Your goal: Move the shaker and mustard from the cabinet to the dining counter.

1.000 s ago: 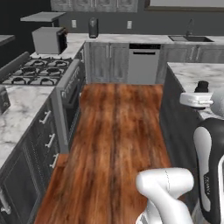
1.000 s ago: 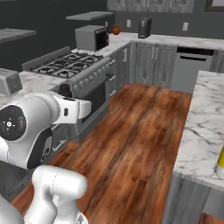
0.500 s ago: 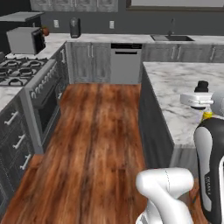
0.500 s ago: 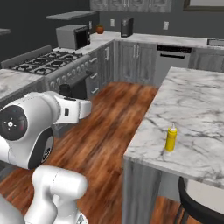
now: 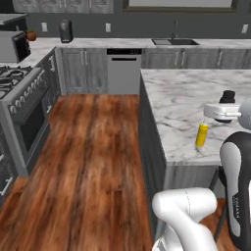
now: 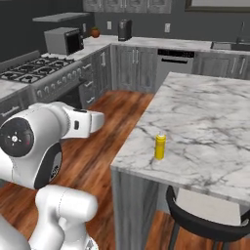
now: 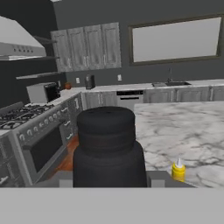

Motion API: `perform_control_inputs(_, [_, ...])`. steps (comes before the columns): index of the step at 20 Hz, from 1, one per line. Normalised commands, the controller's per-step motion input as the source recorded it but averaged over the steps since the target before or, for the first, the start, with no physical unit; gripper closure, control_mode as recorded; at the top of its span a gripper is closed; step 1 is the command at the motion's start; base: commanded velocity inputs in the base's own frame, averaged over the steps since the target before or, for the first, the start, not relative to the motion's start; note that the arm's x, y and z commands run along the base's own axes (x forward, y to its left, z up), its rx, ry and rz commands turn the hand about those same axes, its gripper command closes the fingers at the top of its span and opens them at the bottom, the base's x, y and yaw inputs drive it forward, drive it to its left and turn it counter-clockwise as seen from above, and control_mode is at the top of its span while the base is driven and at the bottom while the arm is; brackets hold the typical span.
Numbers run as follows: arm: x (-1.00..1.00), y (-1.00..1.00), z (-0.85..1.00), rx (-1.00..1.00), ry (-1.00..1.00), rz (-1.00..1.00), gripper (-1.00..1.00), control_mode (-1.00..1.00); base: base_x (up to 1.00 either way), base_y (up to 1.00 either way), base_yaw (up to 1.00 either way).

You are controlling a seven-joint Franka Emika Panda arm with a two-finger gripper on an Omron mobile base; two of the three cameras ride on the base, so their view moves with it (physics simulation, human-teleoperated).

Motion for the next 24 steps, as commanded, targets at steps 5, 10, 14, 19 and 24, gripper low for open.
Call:
perform_control_inputs(5, [0.0,0.0,0.0,0.0,0.0,0.0,1.0,1.0,0.25,0.0,-0.14])
perform_control_inputs(10, [0.0,0.0,0.0,0.0,0.0,0.0,1.0,1.0,0.57,0.0,-0.17])
perform_control_inputs(14, [0.0,0.0,0.0,0.0,0.0,0.0,1.0,1.0,0.59,0.0,-0.17])
perform_control_inputs(19, [0.0,0.0,0.0,0.0,0.0,0.0,1.0,1.0,0.35,0.0,-0.15])
perform_control_inputs(24, [0.0,0.0,0.0,0.0,0.0,0.0,1.0,1.0,0.2,0.0,-0.15])
